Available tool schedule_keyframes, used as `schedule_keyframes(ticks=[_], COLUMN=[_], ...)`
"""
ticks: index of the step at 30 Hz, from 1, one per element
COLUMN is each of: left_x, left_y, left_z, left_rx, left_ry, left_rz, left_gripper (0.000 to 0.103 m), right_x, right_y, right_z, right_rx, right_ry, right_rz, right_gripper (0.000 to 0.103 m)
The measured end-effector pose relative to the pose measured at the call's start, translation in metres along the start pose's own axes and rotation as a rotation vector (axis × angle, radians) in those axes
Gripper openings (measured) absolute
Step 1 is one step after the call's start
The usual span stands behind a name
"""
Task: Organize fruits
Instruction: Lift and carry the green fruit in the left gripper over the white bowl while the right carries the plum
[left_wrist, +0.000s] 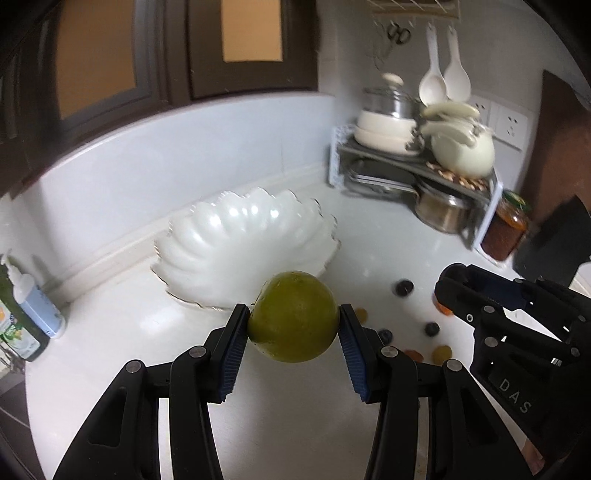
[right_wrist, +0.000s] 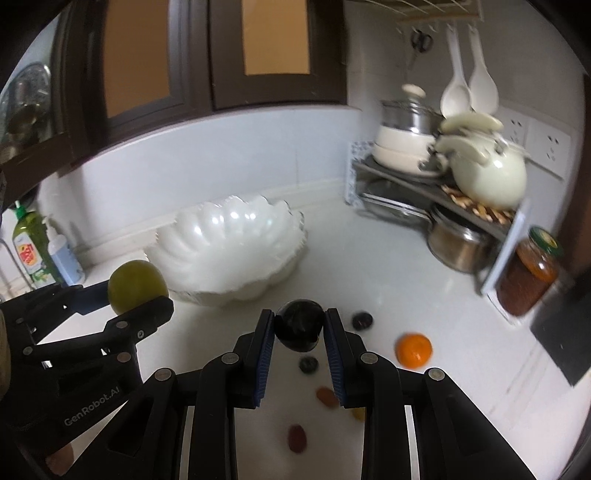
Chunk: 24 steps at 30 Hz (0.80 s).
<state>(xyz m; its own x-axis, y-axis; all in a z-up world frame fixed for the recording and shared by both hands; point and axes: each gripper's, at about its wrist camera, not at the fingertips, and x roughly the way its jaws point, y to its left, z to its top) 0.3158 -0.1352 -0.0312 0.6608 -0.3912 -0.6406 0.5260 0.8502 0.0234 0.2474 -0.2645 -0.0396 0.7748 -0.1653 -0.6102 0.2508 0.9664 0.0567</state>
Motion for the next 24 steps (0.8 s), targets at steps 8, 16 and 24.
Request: schedule_keyframes(ticks=[8,16,24], left_x=[-0.010,-0.013,0.005], left_y=[0.022,0.040,0.054], left_z=[0.019,0.037,0.055], left_rx=[-0.043,-0.054,-0.067], left_ry=[-0.064,-0.098,-0.079], left_rz=[0.059,0.118,0.151], left_gripper=[0.048,0.048,0.048], right_x=[0.004,0.016,0.042], right_y=[0.017,0.033,0.045], right_z=[0.031,0.057,0.081], right_rx=[-0.030,-0.054,-0.071], right_ry=[-0.070,-0.087,-0.071], right_rz=[0.053,0.110,0.140], right_gripper=[0.029,0.029,0.029])
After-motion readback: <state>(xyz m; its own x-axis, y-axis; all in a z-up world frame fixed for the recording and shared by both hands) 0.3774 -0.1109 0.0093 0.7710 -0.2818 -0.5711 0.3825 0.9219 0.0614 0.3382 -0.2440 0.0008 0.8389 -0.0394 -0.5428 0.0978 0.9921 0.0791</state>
